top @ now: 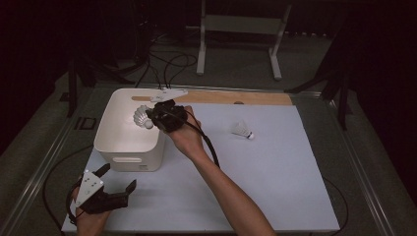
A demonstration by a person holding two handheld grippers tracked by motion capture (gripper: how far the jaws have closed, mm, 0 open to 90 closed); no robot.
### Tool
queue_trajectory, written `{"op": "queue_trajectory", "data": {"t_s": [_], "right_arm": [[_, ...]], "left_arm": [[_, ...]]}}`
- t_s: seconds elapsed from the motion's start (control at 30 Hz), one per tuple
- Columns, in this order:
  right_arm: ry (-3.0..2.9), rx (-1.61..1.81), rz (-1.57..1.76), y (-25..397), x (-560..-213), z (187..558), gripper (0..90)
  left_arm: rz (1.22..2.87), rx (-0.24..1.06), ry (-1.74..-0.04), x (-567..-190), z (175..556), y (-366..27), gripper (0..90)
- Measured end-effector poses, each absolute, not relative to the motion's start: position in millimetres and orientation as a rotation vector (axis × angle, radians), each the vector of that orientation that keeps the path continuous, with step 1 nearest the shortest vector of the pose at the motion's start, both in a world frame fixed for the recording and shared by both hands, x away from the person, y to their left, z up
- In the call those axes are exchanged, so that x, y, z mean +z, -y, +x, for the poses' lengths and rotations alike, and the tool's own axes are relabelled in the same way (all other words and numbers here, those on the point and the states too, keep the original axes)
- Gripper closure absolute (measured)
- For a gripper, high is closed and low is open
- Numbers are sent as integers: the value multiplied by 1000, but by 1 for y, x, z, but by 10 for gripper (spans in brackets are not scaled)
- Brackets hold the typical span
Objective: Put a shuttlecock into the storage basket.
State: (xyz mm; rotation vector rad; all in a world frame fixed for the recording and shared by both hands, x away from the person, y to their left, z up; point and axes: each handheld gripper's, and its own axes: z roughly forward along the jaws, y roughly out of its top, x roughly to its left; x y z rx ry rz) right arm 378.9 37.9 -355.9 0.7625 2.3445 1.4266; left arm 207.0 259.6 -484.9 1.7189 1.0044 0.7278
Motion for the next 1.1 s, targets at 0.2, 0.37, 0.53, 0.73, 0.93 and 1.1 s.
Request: {"op": "queue_trajectory", "data": {"t_s": [0.2, 0.37, 0.53, 0.73, 0.93, 1.1], "right_arm": [[-2349, 1431, 764, -39, -356, 378, 888], [-2356, 1454, 754, -40, -356, 379, 849], [-2384, 1553, 801, -37, -353, 381, 294], [-2357, 1490, 793, -34, -352, 379, 140], [-2355, 1474, 782, -32, -352, 378, 102], [-2350, 1467, 784, -31, -351, 378, 97]], "left_arm": [[1719, 728, -1004, -485, 207, -260, 0], [1718, 726, -1003, -485, 207, -259, 0], [1719, 727, -1003, -485, 207, -259, 0], [1719, 728, -1004, -485, 207, -259, 0], [1717, 728, -1004, -485, 207, -259, 0], [1720, 728, -1003, -485, 207, -259, 0]]}}
